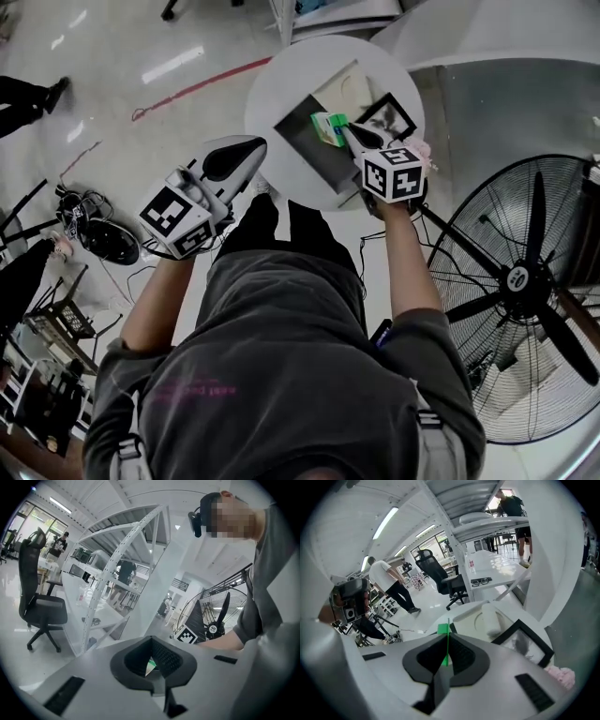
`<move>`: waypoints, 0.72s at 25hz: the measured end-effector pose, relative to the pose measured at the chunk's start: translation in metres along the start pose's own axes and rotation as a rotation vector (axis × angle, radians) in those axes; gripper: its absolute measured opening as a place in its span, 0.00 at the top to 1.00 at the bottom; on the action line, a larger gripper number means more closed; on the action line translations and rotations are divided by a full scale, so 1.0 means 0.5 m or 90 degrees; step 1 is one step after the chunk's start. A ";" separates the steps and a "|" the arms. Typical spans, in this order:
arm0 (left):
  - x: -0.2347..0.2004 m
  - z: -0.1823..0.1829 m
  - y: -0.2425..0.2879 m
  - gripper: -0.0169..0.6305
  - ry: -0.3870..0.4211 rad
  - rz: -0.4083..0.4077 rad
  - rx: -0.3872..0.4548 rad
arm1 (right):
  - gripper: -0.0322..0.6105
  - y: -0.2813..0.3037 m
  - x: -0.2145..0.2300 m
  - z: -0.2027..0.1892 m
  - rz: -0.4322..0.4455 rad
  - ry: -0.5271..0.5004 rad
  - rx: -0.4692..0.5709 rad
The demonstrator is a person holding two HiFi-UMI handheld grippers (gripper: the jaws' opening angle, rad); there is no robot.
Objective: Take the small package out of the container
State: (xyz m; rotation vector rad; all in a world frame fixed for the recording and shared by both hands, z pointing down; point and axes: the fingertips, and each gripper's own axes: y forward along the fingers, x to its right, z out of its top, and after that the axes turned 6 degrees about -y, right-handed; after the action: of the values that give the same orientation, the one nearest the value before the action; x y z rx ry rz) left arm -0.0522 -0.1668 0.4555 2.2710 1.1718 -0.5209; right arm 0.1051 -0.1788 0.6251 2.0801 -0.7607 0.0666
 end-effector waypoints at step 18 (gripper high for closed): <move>0.090 0.075 -0.042 0.95 0.083 -0.056 0.010 | 0.91 -0.199 -0.087 0.120 -0.007 0.039 0.169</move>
State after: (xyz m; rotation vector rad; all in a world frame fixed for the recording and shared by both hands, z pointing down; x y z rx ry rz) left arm -0.0486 -0.1513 0.3952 2.3034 1.3410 -0.4214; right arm 0.1099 -0.1626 0.5022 2.3214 -0.7358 0.2353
